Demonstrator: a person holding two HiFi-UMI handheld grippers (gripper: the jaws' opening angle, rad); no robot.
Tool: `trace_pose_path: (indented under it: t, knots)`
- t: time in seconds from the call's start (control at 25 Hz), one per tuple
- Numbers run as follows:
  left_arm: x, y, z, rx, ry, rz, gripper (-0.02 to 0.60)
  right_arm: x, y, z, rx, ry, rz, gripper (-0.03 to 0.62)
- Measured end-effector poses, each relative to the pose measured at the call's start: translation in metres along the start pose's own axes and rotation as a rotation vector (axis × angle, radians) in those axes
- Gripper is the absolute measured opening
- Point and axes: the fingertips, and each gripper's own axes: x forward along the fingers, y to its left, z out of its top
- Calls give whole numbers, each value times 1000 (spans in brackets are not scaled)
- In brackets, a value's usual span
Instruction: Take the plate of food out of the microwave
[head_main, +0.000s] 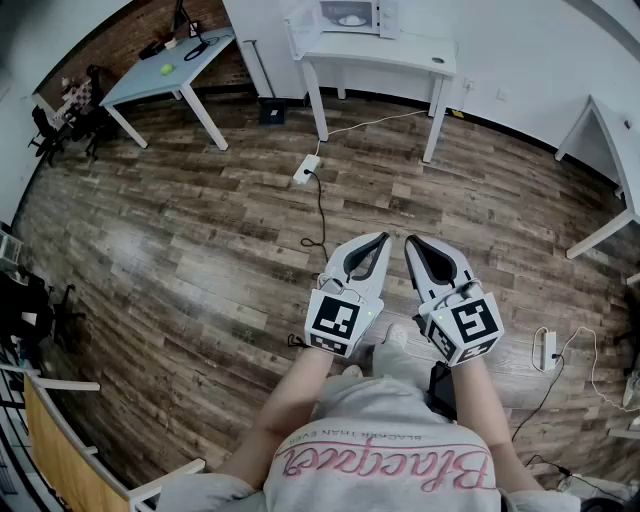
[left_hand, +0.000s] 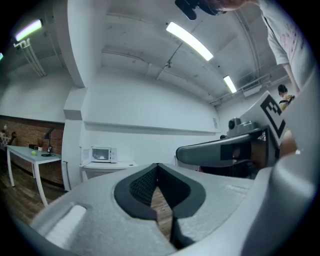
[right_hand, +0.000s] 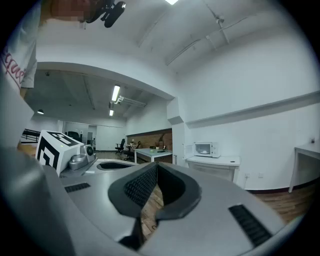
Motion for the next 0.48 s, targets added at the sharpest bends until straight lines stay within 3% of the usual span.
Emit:
trace_pose_path:
  t: [0.48]
  knots:
    - [-51,-3,16,-31,-55,29,2,-22,53,5,10,-16,31,12]
